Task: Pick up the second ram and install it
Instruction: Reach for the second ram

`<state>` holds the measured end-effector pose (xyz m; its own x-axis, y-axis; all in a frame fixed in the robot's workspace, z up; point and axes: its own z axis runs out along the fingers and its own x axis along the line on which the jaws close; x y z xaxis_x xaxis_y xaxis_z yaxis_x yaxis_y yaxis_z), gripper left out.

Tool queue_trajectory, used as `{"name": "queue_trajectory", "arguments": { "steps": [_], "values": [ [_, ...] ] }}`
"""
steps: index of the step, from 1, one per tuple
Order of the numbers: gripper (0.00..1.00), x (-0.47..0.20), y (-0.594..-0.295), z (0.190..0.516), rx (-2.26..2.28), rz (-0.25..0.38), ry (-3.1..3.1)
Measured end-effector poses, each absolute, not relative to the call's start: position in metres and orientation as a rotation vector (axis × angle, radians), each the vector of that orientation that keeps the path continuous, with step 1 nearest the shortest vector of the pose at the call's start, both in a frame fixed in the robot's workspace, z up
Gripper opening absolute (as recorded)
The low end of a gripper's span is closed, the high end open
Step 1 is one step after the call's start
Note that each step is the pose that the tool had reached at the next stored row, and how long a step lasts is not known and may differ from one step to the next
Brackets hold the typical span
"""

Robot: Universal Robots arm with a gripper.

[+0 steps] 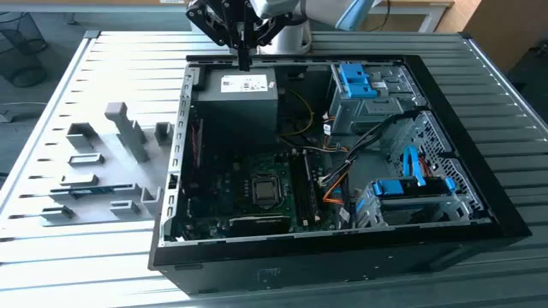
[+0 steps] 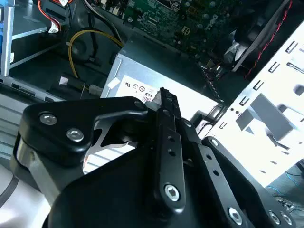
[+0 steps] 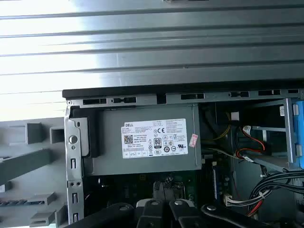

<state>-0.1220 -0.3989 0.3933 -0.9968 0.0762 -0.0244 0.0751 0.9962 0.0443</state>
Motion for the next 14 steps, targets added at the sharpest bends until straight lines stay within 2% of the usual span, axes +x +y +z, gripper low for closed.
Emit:
{"name": "queue_trajectory", "arguments": {
  "steps": [14],
  "values": [
    [0.1,-0.1252,-0.3989,0.3933,0.118,0.068,3.112]
  ]
}}
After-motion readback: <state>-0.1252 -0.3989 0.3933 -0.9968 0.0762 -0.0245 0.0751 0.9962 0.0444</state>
